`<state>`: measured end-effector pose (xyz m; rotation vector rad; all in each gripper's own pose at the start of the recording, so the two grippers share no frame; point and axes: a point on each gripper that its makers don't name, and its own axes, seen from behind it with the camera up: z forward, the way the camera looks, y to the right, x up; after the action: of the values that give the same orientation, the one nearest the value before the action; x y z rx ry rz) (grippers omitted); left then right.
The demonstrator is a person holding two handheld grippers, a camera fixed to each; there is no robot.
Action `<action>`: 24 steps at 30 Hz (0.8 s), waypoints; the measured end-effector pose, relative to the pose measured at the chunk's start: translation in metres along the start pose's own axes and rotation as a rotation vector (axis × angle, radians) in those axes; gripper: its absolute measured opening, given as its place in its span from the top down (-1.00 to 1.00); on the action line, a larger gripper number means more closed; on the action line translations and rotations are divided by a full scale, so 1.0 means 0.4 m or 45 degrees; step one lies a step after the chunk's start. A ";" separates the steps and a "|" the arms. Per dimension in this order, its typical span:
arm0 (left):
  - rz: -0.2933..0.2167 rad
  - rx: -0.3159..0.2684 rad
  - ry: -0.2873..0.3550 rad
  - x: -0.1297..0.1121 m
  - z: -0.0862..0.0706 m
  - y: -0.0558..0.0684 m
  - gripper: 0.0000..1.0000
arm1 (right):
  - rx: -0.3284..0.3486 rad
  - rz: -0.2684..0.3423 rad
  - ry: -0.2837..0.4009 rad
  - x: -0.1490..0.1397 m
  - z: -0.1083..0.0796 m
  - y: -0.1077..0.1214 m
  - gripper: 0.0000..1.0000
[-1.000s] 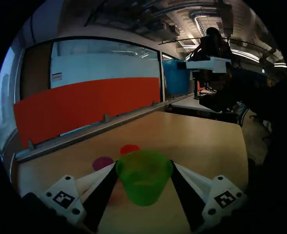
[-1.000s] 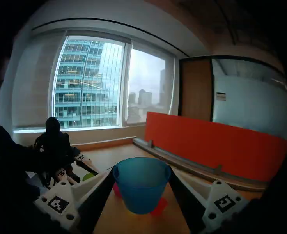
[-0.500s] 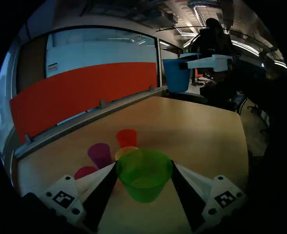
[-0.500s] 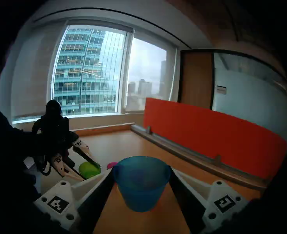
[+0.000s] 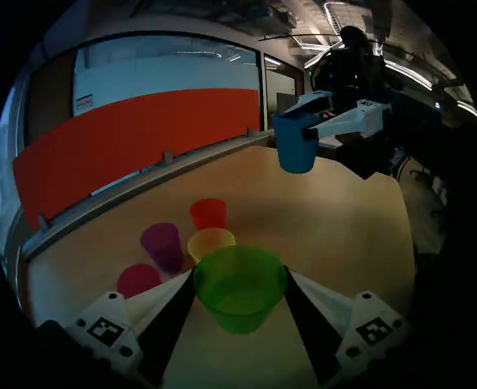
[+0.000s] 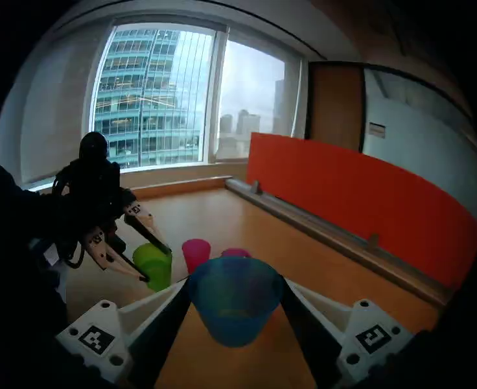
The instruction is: Pour water
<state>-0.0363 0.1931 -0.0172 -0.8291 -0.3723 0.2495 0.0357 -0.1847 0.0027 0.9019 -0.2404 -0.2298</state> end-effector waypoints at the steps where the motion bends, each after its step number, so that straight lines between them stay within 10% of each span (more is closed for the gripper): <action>1: -0.001 -0.002 -0.007 -0.005 0.001 0.000 -0.78 | 0.001 0.002 -0.012 -0.010 0.004 0.000 -0.90; 24: -0.009 -0.047 -0.182 -0.108 0.048 -0.004 -0.79 | 0.040 0.021 -0.209 -0.182 0.077 -0.022 -0.90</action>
<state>-0.0834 0.1895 -0.0137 -0.8482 -0.5145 0.2972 -0.0438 -0.1914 0.0062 0.9130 -0.4040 -0.2857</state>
